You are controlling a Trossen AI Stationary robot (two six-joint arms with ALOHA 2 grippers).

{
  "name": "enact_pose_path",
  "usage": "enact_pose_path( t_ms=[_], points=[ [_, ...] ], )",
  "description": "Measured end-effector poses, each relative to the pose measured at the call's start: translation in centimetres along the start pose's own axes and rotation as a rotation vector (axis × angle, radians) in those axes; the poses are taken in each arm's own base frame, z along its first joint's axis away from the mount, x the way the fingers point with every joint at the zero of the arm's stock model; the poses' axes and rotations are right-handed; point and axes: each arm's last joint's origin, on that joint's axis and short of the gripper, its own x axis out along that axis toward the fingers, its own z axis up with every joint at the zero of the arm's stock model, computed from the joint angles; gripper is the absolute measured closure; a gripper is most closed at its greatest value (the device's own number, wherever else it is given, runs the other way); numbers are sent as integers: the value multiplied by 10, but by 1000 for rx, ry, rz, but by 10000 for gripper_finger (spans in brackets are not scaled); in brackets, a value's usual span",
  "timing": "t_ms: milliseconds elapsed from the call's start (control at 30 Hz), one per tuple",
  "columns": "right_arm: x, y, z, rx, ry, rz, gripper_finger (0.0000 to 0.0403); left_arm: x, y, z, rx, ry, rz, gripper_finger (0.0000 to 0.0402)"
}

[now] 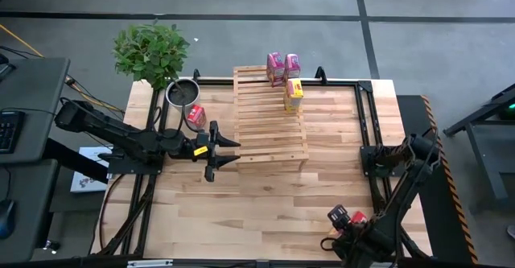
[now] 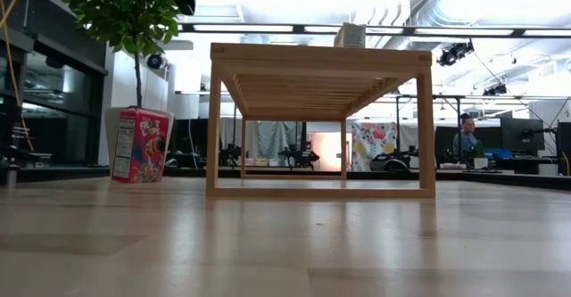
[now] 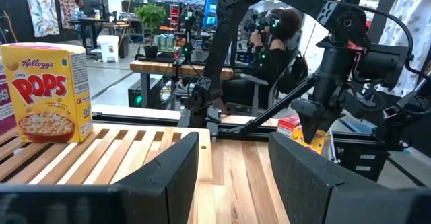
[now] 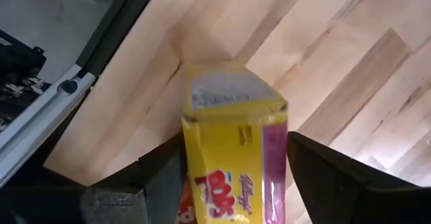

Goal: Stack cereal on shelf
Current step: Put the yellow cereal box on the shelf aligned with other yellow cereal box

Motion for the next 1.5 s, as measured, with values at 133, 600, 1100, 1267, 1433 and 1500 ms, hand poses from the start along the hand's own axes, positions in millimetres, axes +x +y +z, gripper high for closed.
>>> enact_pose_path(
  t_ms=[133,600,1100,1267,1433,1500],
  points=[
    [0,-2,4,-22,-31,-4,188,0,1,0,26,-1,21,232],
    [-88,-60,45,-111,-427,-206,296,-27,10,35,95,-155,187,232],
    [-177,-264,5,873,-604,-617,299,-29,10,35,55,-149,180,232],
    [-171,-308,-23,1043,-558,-490,299,-29,10,35,49,-150,178,232],
    [-163,-334,-45,1171,-458,-538,299,-29,10,35,41,-152,177,232],
    [-161,-342,-52,1225,-436,-571,299,-29,10,35,26,-155,176,232]
  ],
)
